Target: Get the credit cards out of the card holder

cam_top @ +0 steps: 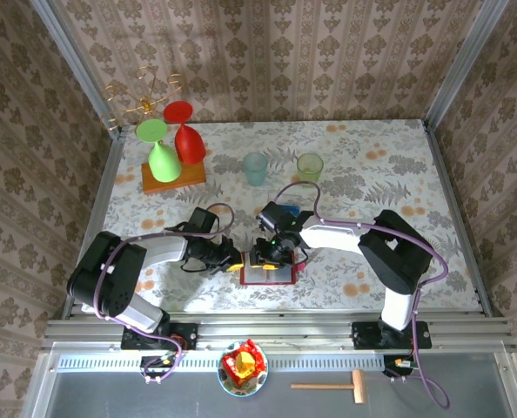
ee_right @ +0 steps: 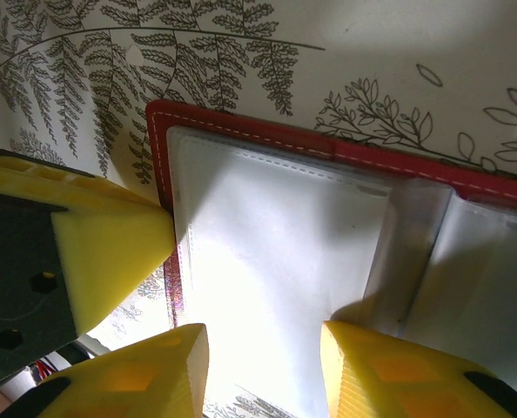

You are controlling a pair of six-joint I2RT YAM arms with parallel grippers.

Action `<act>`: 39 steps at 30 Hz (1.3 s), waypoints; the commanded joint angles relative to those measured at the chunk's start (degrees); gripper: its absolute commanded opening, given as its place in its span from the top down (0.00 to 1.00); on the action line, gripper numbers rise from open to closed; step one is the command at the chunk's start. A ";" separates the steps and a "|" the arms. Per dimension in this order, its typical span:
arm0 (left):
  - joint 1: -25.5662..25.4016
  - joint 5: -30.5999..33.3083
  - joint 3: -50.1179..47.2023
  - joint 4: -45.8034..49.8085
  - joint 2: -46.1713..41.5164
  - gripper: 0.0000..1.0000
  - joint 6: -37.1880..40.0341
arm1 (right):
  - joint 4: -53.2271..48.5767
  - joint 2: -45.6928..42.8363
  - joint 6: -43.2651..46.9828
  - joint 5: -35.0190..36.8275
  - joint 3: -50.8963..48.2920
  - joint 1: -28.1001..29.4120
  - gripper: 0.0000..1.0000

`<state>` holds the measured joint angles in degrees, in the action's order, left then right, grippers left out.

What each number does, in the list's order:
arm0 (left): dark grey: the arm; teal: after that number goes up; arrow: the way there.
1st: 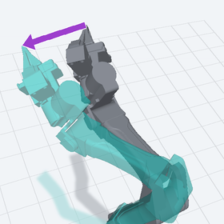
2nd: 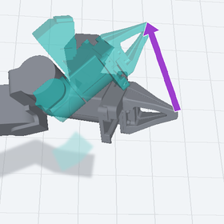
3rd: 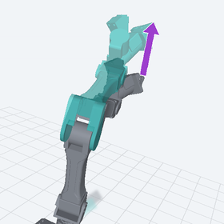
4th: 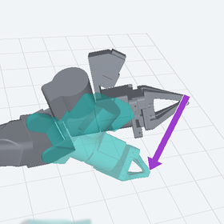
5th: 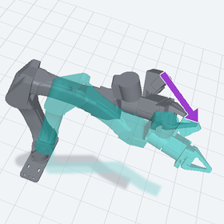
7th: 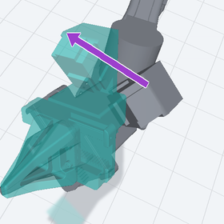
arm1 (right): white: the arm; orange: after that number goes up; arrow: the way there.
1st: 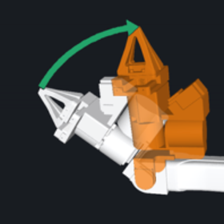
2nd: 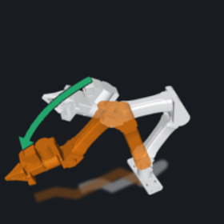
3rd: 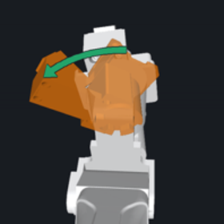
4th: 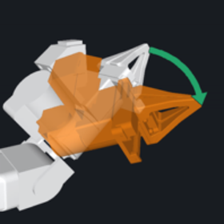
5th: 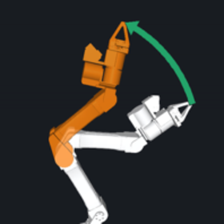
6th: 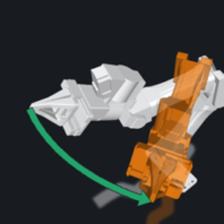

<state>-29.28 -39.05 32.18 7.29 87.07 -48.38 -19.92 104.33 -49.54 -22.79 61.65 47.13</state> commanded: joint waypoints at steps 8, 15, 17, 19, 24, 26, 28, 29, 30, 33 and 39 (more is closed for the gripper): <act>-0.35 0.94 -0.85 2.20 1.80 0.93 1.03 | -5.44 -0.29 -0.12 3.80 -0.22 0.11 0.61; 0.10 0.88 -1.06 2.25 1.75 0.93 1.36 | -5.85 -1.40 0.06 4.68 -0.56 -0.36 0.61; 0.18 0.74 -0.99 2.20 1.87 0.93 1.53 | -5.34 -1.62 0.06 4.63 -1.11 -0.60 0.61; 0.27 0.55 -0.77 2.20 1.95 0.93 1.55 | -4.16 -1.71 -0.11 3.86 -1.89 -1.07 0.61; 0.36 0.46 0.20 3.29 1.19 0.92 1.80 | 0.64 -2.79 -0.98 1.36 -4.80 -2.20 0.62; 0.45 0.42 0.50 3.43 0.51 0.92 1.59 | 2.49 -2.96 -1.33 0.26 -6.09 -2.69 0.62; 0.45 0.10 0.98 3.52 -0.38 0.92 1.14 | 4.53 -3.29 -1.97 -0.70 -7.40 -3.07 0.62; 0.37 0.08 1.24 3.52 -1.04 0.91 0.80 | 5.92 -3.44 -2.34 -1.37 -8.25 -3.26 0.62; 0.41 0.08 1.43 3.52 -1.78 0.91 0.51 | 7.08 -3.68 -2.68 -1.88 -8.94 -3.47 0.63; 0.28 0.05 2.37 3.40 -3.91 0.89 -0.44 | 10.98 -4.29 -3.77 -3.40 -11.20 -4.24 0.63; -2.39 -0.67 5.00 1.60 -3.66 0.78 -2.78 | 16.93 -4.30 -5.54 -6.43 -14.58 -5.47 0.65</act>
<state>-30.20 -39.22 35.14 9.30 83.53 -49.58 -5.82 99.96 -53.21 -28.77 49.43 42.28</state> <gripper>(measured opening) 0.211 0.354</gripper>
